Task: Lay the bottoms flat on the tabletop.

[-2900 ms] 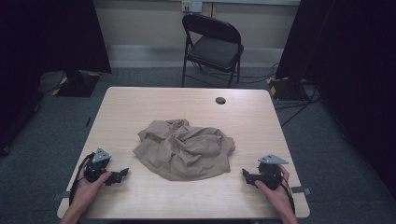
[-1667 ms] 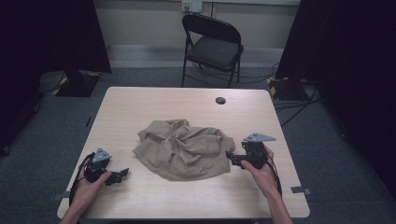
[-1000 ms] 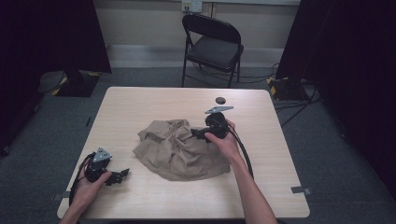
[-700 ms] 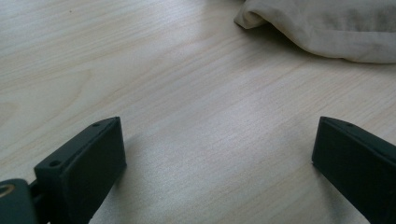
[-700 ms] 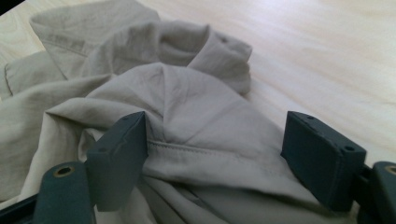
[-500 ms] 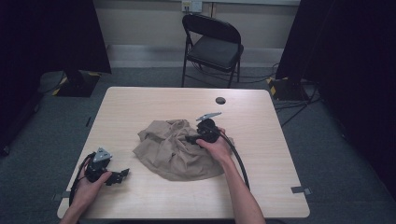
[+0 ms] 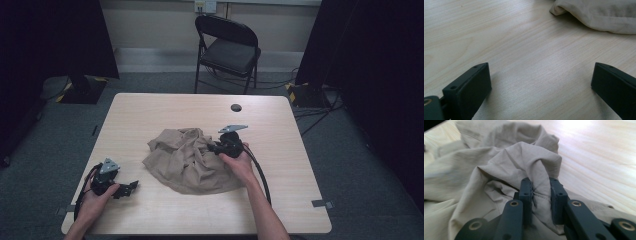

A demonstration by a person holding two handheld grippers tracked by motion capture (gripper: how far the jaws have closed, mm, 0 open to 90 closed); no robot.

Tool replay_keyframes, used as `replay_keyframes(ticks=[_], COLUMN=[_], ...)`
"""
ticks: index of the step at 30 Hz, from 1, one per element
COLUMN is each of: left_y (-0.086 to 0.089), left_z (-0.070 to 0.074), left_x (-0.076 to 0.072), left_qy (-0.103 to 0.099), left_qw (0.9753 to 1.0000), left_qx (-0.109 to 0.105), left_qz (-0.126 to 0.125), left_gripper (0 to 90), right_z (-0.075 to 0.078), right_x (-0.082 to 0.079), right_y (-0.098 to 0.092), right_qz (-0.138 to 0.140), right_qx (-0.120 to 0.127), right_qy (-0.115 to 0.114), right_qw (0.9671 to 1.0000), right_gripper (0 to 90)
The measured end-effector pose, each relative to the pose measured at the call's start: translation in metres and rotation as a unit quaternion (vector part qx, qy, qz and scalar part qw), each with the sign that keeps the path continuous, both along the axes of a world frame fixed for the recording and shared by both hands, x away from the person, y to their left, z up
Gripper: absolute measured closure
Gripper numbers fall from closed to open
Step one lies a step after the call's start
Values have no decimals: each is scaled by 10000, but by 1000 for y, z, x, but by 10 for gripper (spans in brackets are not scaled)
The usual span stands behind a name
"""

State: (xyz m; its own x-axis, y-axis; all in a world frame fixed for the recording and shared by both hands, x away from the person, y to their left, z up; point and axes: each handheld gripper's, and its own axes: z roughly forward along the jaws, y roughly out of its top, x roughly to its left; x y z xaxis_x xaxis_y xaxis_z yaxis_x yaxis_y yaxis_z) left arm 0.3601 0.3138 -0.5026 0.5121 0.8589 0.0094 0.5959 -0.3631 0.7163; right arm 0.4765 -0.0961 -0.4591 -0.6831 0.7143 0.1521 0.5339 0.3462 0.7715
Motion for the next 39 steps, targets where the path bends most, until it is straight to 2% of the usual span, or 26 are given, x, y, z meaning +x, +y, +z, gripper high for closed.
replay_keyframes(ticks=[4, 7, 9, 13, 19, 22, 24, 26, 28, 29, 31, 32, 34, 36, 39], left_y=[0, 0, 0, 0, 0, 0, 0, 0, 0, 0, 0, 0, 0, 0, 0], left_z=[0, 0, 0, 0, 0, 0, 0, 0, 0, 0, 0, 0, 0, 0, 0], left_x=[0, 0, 0, 0, 0, 0, 0, 0, 0, 0, 0, 0, 0, 0, 0], left_qy=[-2, 0, 1, -1, -1, -2, 0, -2, -7, -7, -4, -5, -3, -4, -7], left_qw=[10000, 10000, 10000, 10000, 10000, 10000, 10000, 10000, 10000, 10000, 10000, 10000, 10000, 10000, 10000], left_qx=[0, -1, 0, 0, 1, 0, 2, 2, 8, 8, 0, -2, 2, 4, -13], left_qz=[0, -2, -1, 1, -1, 0, 1, 0, 3, 3, -3, 2, 1, -2, 9], left_gripper=[20, 21, 21, 20, 20, 20, 20, 20, 20, 20, 20, 20, 20, 20, 21], right_z=[14, 23, 26, 34, 36, 28, 19, 3, -10, -10, -29, -29, -25, -14, 5], right_x=[-10, -20, -28, -51, -84, -103, -109, -113, -116, -116, -117, -117, -117, -119, -121], right_y=[-13, -23, -28, -42, -62, -74, -81, -90, -94, -94, -98, -98, -99, -102, -107], right_qz=[38, 209, 255, 397, 554, 567, 499, 401, 355, 355, 305, 296, 322, 409, 354], right_qx=[84, 208, 133, 152, 49, -42, -167, -170, -290, -290, -538, -482, -477, -279, -38], right_qy=[-118, -153, -212, -320, -402, -438, -390, -214, -70, -70, 121, 119, 115, -21, -270], right_qw=[9999, 9994, 9994, 9986, 9976, 9974, 9979, 9988, 9989, 9989, 9980, 9983, 9983, 9988, 9990], right_gripper=[757, 758, 764, 767, 767, 767, 771, 775, 776, 776, 771, 754, 660, 597, 462])
